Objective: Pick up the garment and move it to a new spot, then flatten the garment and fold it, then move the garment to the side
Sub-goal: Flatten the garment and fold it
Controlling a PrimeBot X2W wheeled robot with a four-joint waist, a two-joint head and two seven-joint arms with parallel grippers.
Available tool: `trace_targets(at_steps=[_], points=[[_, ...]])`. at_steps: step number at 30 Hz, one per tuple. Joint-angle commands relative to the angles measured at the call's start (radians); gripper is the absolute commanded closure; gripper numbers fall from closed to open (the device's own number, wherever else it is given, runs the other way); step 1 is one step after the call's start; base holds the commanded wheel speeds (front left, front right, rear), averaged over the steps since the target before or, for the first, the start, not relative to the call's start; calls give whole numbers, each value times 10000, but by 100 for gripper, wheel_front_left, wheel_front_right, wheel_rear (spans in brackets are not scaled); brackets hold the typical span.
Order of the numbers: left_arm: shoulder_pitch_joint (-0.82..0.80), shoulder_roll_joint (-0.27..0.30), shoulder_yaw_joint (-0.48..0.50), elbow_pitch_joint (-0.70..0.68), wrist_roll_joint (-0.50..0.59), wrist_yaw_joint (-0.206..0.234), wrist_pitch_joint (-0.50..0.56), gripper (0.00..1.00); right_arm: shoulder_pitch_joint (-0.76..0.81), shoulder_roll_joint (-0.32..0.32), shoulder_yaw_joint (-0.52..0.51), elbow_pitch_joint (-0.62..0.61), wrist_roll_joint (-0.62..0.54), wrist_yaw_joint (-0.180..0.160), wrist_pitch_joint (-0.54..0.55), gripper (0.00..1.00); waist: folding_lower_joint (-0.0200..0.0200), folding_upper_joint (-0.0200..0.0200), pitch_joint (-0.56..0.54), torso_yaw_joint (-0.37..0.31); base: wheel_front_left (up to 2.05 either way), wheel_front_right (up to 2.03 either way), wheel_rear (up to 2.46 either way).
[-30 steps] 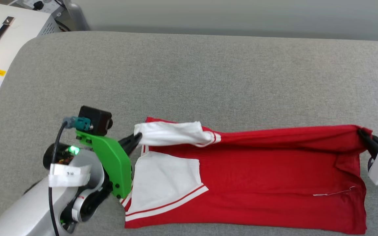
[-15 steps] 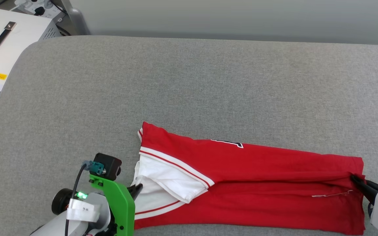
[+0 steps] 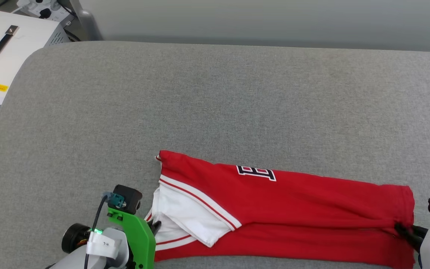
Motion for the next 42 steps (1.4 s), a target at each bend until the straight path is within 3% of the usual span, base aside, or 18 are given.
trace_targets(at_steps=[1, 10, 15, 20, 25, 30, 38, 42], points=[[-36, -70, 7, 116, 93, 93, -103, 0, -104, -58, 109, -9, 3, -9, -154, 0, 0, 0, -45, 5, 0, 0, 0], [127, -183, 141, 211, 47, 108, -619, 0, -3, -233, 255, -101, 806, -9, -170, 0, 0, 0, -678, -37, 0, 0, 0], [278, -334, 761, -265, -67, 435, -1657, 0, 274, -3, -699, -278, 1489, -9, 345, 0, 0, 0, -973, -71, 0, 0, 0], [389, -571, 1412, -623, -155, 491, -2919, 0, 516, 463, -1870, -550, 1707, -9, 1211, 0, 0, 0, -968, -44, 0, 0, 0], [355, -759, 1716, -617, 339, 386, -4374, 0, 624, 1368, -3230, -574, 1493, -9, 2314, 0, 0, 0, -868, 14, 0, 0, 0], [349, -798, 1897, -210, 1058, 421, -5448, 0, 523, 2696, -4702, -361, 908, -9, 3533, 0, 0, 0, -682, 122, 0, 0, 0], [586, -1355, 2371, 404, 1600, -17, -5790, 0, 28, 4764, -6917, 292, -1029, -9, 4898, 0, 0, 0, -299, 429, 0, 0, 0], [658, -1643, 2676, 608, 1856, -258, -5801, 0, -175, 5428, -7615, 565, -1635, -9, 5241, 0, 0, 0, -157, 575, 0, 0, 0]])
